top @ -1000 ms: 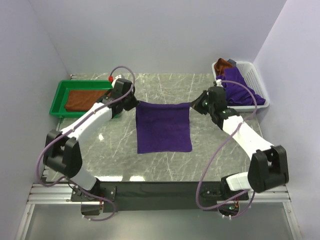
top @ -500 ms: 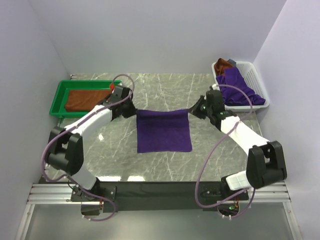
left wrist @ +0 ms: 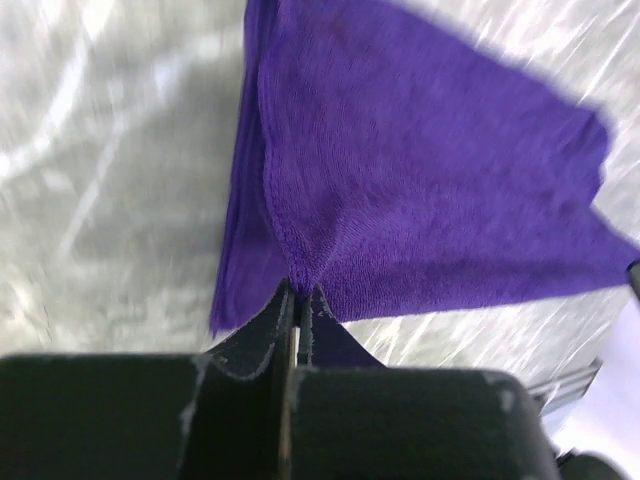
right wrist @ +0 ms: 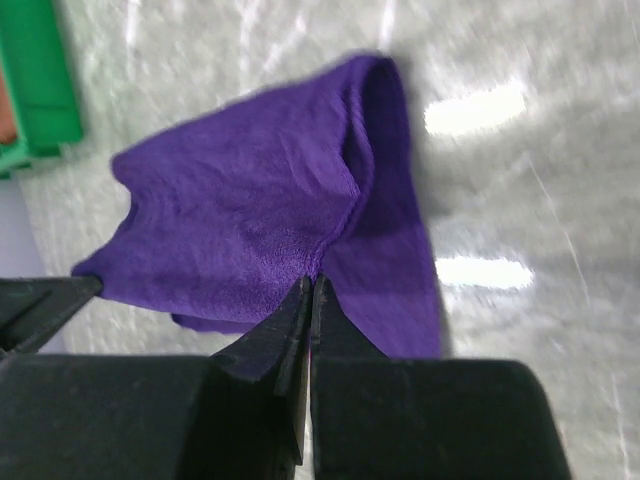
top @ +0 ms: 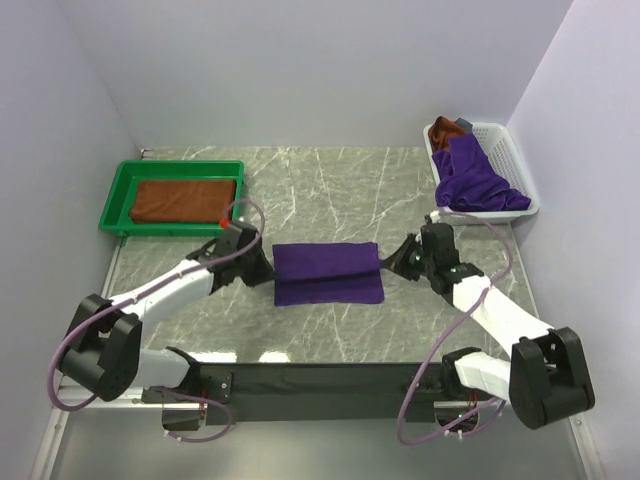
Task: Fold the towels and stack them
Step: Fold the towel
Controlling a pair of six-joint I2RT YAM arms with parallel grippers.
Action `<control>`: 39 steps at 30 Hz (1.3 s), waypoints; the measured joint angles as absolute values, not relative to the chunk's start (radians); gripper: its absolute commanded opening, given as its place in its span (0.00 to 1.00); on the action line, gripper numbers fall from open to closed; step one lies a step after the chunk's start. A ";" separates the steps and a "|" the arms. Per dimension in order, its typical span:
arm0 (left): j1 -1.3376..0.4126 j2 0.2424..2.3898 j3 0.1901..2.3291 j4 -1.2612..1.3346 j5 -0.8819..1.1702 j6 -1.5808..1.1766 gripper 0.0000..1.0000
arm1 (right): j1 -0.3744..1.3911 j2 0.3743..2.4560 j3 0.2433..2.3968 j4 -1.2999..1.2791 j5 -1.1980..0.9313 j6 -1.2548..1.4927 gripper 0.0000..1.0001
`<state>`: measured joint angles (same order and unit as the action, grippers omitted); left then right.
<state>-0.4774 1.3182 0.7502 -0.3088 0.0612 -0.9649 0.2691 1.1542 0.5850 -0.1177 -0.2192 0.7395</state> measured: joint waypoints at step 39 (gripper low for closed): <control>-0.615 1.297 0.632 -0.316 -0.061 -1.060 0.06 | 0.270 1.026 0.365 -0.118 -0.297 0.758 0.00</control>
<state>-0.6151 1.2968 0.6323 -0.3164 -0.0608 -1.0599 0.2695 1.0260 0.3649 -0.1184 -0.2966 0.7582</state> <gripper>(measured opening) 0.051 0.011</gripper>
